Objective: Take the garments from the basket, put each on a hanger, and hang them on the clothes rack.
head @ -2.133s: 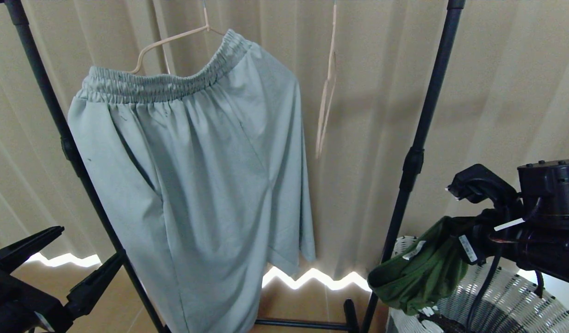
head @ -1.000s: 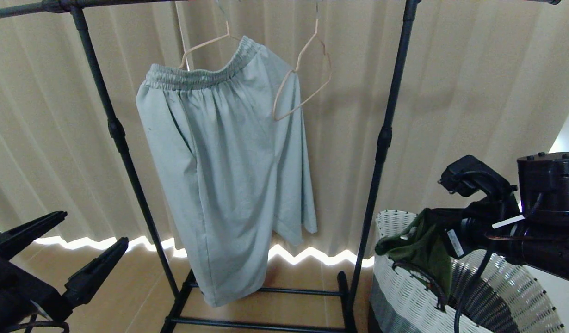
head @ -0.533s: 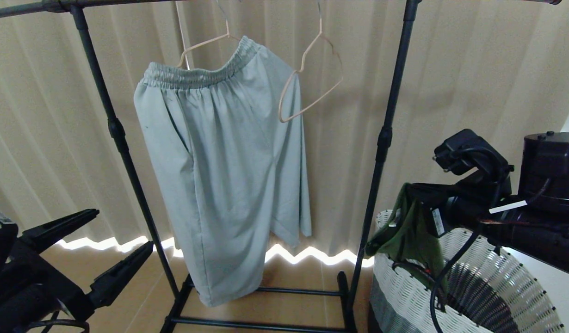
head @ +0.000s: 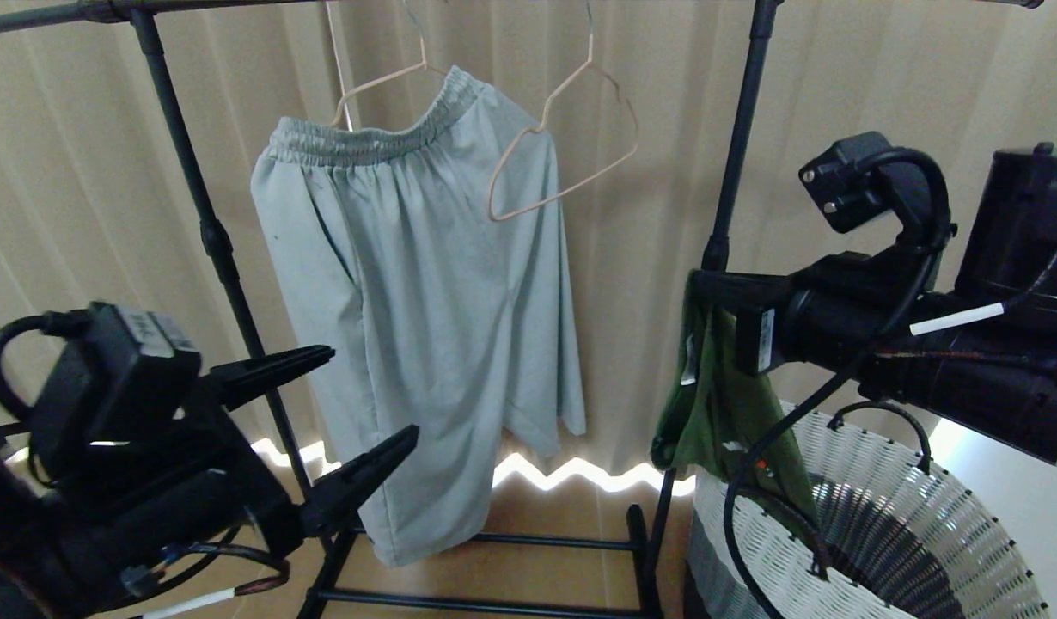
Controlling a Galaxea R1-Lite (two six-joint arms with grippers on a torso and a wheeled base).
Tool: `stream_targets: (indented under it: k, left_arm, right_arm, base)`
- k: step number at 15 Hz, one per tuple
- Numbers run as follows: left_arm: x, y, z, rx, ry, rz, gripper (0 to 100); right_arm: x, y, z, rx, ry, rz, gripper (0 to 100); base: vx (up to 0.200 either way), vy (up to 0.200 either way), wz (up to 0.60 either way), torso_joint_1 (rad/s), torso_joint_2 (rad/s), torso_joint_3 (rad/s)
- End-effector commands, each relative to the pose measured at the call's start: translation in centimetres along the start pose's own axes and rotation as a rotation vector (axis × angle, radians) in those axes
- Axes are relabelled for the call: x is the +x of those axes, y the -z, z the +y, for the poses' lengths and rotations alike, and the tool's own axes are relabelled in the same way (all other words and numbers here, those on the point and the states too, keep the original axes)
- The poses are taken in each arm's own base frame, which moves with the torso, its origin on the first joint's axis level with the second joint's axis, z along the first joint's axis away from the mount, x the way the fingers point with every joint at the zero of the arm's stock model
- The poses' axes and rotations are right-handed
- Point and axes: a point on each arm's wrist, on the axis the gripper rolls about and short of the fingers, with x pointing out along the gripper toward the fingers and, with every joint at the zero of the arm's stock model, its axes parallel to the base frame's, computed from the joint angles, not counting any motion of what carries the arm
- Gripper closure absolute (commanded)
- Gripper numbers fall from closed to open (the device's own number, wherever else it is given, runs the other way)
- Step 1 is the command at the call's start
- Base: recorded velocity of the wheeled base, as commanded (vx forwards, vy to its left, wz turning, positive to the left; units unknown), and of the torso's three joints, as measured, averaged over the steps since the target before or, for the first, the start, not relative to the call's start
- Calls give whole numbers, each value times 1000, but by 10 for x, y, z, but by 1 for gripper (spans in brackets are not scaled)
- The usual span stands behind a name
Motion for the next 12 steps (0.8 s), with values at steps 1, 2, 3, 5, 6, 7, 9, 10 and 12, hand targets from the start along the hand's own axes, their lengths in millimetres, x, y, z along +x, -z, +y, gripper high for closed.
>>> stream_targets:
  k: [1, 2, 3, 5, 6, 7, 9, 10, 12]
  left_arm:
    - [37, 3, -17, -30, 107, 42, 0]
    - [50, 3, -29, -75, 163, 52, 0]
    - [60, 3, -38, -105, 195, 60, 0]
    - [95, 1, -53, -183, 242, 68, 0]
    - [107, 4, -55, -193, 243, 79, 0]
    - [121, 9, -57, -200, 243, 95, 0]
    - [139, 21, -58, -203, 237, 125, 0]
    - [144, 24, -55, -212, 216, 132, 0]
    - [149, 27, -52, -247, 199, 143, 0]
  right_arm:
    - [0, -9, 10, 18, -47, -29, 100]
    - [-2, -12, 13, 24, -93, -40, 100]
    - [-5, -13, 14, 32, -122, -47, 100]
    - [-16, -22, 24, 54, -220, -79, 100]
    - [-20, -25, 27, 54, -244, -91, 100]
    - [-24, -28, 32, 54, -275, -104, 100]
    - [-30, -34, 41, 54, -315, -125, 100]
    - [-33, -36, 43, 55, -329, -135, 100]
    - [-37, -38, 46, 56, -348, -144, 100]
  base:
    - [0, 0, 0, 0, 0, 0]
    - [0, 0, 0, 0, 0, 0]
    - [0, 0, 0, 0, 0, 0]
    - [0, 0, 0, 0, 0, 0]
    - [0, 0, 0, 0, 0, 0]
    - [0, 0, 0, 0, 0, 0]
    - [0, 0, 0, 0, 0, 0]
    - [0, 0, 0, 0, 0, 0]
    - [0, 0, 0, 0, 0, 0]
